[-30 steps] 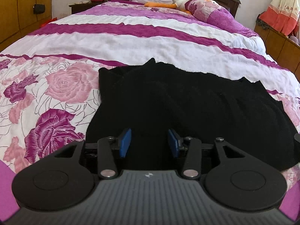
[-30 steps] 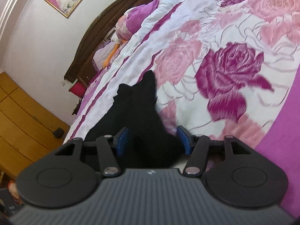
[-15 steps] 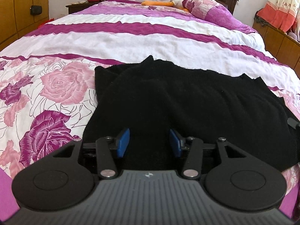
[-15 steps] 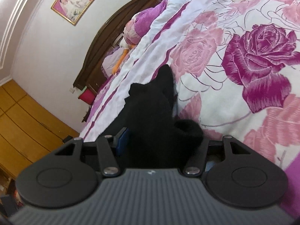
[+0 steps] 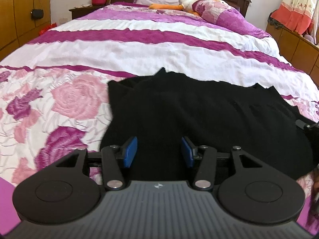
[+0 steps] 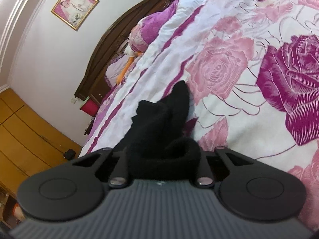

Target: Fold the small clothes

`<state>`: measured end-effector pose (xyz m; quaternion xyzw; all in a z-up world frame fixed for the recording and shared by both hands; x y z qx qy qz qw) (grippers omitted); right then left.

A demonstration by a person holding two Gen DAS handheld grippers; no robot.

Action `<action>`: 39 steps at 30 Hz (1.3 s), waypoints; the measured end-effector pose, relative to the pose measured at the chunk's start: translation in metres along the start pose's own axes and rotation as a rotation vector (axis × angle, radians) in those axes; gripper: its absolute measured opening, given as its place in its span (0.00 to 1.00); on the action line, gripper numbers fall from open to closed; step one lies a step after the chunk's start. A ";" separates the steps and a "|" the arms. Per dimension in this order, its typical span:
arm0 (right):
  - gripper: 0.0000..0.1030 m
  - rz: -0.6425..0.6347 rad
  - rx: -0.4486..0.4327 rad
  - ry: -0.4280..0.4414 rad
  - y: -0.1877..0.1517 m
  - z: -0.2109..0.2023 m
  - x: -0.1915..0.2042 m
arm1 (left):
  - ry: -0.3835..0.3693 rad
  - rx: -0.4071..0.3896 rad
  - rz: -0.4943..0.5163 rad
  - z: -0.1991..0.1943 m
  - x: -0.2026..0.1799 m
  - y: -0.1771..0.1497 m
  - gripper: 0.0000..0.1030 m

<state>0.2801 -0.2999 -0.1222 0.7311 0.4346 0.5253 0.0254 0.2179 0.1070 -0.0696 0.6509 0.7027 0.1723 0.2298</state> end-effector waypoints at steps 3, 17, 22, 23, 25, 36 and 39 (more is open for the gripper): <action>0.17 0.004 -0.015 0.019 0.005 -0.007 0.010 | 0.015 -0.004 -0.021 -0.008 0.014 -0.001 0.53; 0.17 -0.237 -0.012 -0.099 0.020 -0.011 0.101 | 0.050 -0.013 -0.106 -0.030 0.064 -0.002 0.53; 0.16 -0.362 0.030 -0.022 0.003 -0.001 0.171 | 0.049 -0.045 -0.154 -0.042 0.084 -0.002 0.53; 0.16 -0.381 0.044 0.002 -0.004 0.003 0.187 | 0.047 -0.050 -0.170 -0.044 0.090 -0.003 0.53; 0.16 -0.436 0.071 0.035 -0.023 0.014 0.215 | 0.041 -0.057 -0.203 -0.048 0.100 -0.007 0.53; 0.16 -0.535 0.347 -0.032 -0.157 0.112 0.219 | -0.007 -0.044 -0.270 -0.045 0.134 -0.033 0.53; 0.16 -0.534 0.333 -0.031 -0.159 0.110 0.220 | -0.027 -0.049 -0.284 -0.042 0.139 -0.032 0.53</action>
Point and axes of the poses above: each gripper's, at about its wrist camera, not at the fingertips, and z roughly the way its jaws point, x to its left, y to its top, the point moved 10 cm from there along z, roughly the way its jaws point, and after that the axes turned 14 degrees about x, right-handed, at the moved point
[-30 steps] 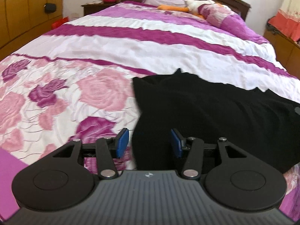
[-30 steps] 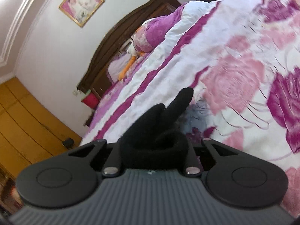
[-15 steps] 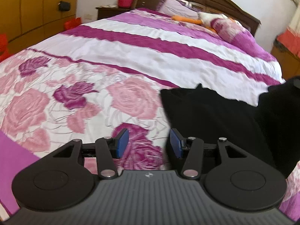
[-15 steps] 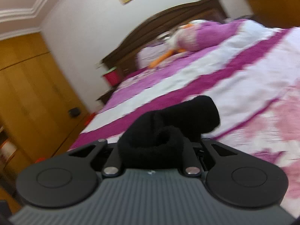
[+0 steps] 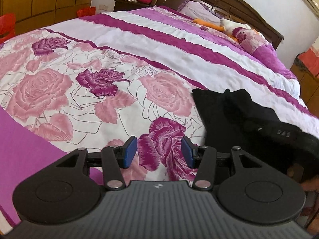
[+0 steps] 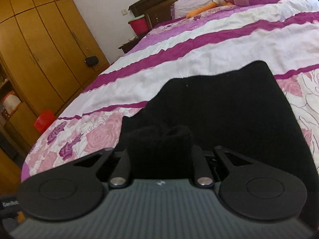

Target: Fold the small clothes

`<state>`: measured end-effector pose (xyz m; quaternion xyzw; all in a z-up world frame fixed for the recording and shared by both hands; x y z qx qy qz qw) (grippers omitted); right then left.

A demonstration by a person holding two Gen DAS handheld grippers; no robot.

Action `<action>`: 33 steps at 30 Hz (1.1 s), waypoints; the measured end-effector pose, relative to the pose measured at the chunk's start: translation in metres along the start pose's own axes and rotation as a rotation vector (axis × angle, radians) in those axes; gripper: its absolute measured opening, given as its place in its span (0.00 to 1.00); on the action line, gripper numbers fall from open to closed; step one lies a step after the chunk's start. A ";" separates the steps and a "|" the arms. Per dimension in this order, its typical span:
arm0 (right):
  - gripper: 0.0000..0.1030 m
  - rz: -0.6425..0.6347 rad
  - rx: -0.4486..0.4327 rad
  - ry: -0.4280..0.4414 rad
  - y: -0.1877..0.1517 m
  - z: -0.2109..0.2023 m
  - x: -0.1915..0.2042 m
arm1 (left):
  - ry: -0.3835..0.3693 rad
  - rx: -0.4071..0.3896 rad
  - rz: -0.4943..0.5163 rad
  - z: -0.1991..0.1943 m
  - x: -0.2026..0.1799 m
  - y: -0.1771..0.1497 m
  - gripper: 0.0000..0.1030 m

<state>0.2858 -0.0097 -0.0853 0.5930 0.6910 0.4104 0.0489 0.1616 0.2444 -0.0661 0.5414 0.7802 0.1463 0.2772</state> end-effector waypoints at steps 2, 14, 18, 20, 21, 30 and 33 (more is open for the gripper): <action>0.16 0.041 -0.016 0.025 0.007 -0.008 0.002 | -0.019 -0.014 -0.004 -0.001 0.003 0.004 0.53; 0.16 0.017 -0.050 0.076 0.002 0.014 0.053 | -0.001 -0.039 -0.041 -0.009 0.033 0.015 0.53; 0.16 -0.017 -0.034 0.071 -0.009 0.024 0.059 | 0.005 -0.023 -0.039 -0.004 0.035 0.009 0.53; 0.18 -0.033 -0.031 0.071 -0.009 0.022 0.061 | 0.006 -0.019 -0.039 -0.002 0.034 0.009 0.53; 0.19 -0.033 -0.027 0.071 -0.009 0.021 0.061 | 0.004 -0.017 -0.037 -0.002 0.031 0.009 0.53; 0.55 -0.051 -0.015 0.199 -0.022 -0.030 0.074 | -0.025 -0.047 0.016 -0.016 -0.001 0.012 0.53; 0.55 -0.085 -0.031 0.235 -0.025 -0.059 0.073 | -0.044 -0.053 0.044 -0.021 -0.018 0.010 0.53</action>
Point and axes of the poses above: each gripper's, at about its wrist camera, not at the fingertips, and z roughly the way its jaws point, x to its left, y to its top, the point moved 10 cm from there along z, roughly the way its jaws point, and after that the axes turned 14 degrees about x, right-handed, at the moved point
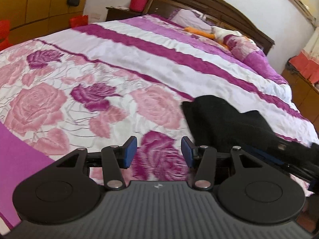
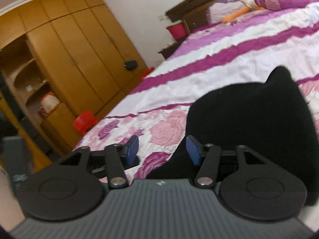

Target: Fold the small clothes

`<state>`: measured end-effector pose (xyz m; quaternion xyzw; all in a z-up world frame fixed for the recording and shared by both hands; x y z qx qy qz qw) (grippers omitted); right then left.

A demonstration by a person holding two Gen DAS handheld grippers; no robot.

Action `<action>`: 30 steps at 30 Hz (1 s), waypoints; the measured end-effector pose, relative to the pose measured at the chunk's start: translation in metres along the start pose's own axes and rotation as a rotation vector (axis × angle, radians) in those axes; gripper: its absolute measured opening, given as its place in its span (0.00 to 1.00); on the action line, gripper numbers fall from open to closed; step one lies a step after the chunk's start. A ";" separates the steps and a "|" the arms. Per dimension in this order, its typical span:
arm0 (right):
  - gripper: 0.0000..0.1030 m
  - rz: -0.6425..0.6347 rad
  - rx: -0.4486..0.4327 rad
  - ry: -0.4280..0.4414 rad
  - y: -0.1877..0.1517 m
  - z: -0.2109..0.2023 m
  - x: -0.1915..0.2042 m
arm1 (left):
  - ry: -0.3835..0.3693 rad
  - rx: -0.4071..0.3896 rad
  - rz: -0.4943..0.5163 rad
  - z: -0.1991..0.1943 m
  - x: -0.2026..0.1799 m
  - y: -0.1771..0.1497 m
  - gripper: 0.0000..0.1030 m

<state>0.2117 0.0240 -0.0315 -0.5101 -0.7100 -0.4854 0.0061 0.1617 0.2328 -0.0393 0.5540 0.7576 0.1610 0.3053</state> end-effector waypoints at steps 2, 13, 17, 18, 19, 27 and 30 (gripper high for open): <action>0.55 -0.006 -0.019 0.013 0.000 -0.019 -0.001 | -0.026 0.004 0.018 -0.001 -0.012 -0.001 0.53; 0.55 0.157 -0.139 -0.272 0.009 -0.073 -0.099 | -0.090 0.065 0.129 0.020 -0.084 -0.003 0.54; 0.55 0.245 -0.124 -0.247 0.010 -0.075 -0.125 | -0.067 0.098 0.137 0.041 -0.094 0.000 0.60; 0.56 0.257 -0.120 -0.233 0.010 -0.074 -0.130 | -0.054 0.098 0.143 0.046 -0.095 0.000 0.62; 0.58 0.262 -0.119 -0.220 0.009 -0.073 -0.133 | -0.045 0.100 0.151 0.052 -0.094 0.001 0.63; 0.64 0.317 -0.067 -0.181 -0.001 -0.056 -0.158 | -0.036 0.142 0.116 0.081 -0.079 -0.001 0.70; 0.65 0.335 -0.050 -0.129 -0.005 -0.046 -0.161 | -0.074 0.157 0.089 0.088 -0.073 -0.001 0.71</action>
Point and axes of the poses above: each gripper's, at about its wrist camera, not at the fingertips, and z roughly the way its jaws point, x to its left, y to its top, the point moved 10 cm from there along z, roughly the way its jaws point, and after that the axes turned 14 degrees about x, right-handed, at the moved point
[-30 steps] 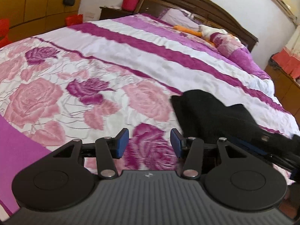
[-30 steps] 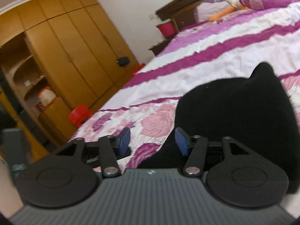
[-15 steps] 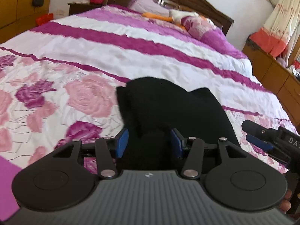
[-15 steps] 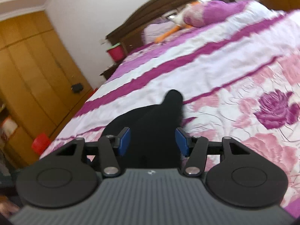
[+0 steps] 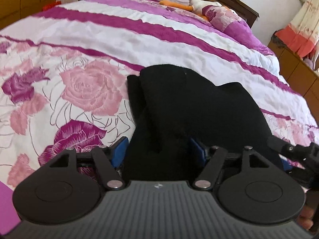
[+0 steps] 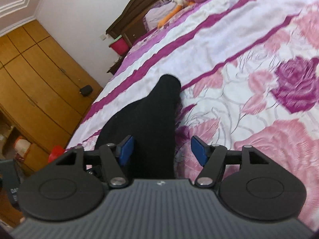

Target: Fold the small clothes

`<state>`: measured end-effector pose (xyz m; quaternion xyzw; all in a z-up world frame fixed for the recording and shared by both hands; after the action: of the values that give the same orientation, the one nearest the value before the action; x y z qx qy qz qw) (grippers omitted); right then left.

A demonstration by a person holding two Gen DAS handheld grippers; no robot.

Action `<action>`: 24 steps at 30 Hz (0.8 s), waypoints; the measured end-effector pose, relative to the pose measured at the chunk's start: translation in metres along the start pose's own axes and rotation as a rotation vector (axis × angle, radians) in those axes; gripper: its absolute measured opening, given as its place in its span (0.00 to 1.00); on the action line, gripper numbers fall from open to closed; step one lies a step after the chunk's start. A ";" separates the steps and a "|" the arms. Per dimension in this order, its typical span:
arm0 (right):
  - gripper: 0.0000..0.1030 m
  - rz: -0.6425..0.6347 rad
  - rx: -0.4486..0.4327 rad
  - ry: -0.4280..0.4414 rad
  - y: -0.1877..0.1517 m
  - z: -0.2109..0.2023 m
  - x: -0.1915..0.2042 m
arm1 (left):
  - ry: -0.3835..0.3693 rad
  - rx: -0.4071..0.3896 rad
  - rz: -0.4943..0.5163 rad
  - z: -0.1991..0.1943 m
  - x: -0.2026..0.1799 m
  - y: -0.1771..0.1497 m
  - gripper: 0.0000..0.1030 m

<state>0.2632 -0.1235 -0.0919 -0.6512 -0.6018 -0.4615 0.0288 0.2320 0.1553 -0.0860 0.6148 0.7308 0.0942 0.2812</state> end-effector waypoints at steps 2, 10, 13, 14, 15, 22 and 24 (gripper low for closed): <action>0.65 0.008 0.022 0.030 -0.002 0.008 0.000 | -0.023 0.002 0.016 0.002 0.002 0.000 0.71; 0.64 -0.043 0.073 0.109 -0.009 0.037 0.011 | -0.203 0.046 0.030 0.013 0.002 0.002 0.71; 0.64 -0.062 0.088 0.132 -0.011 0.047 0.014 | -0.261 0.051 0.028 0.019 0.001 0.002 0.71; 0.64 -0.066 0.095 0.139 -0.011 0.050 0.015 | -0.291 0.055 0.025 0.022 0.000 0.003 0.71; 0.64 -0.069 0.101 0.148 -0.011 0.051 0.016 | -0.332 0.062 0.022 0.024 -0.001 0.003 0.71; 0.47 -0.077 0.129 0.178 -0.009 0.056 0.023 | -0.427 0.055 0.007 0.029 -0.010 0.002 0.49; 0.42 -0.061 0.134 0.188 -0.008 0.052 0.024 | -0.432 0.047 -0.003 0.027 -0.014 0.004 0.44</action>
<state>0.2830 -0.0725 -0.1105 -0.5830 -0.6454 -0.4800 0.1146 0.2505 0.1370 -0.1018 0.6257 0.6565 -0.0572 0.4174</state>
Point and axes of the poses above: each gripper's, at about its wrist camera, not at the fingertips, and z roughly the way its jaws point, x to its left, y to its top, the point moved 10 cm from there along z, roughly the way its jaws point, and after that the axes turned 14 degrees about x, right-handed, at the moved point
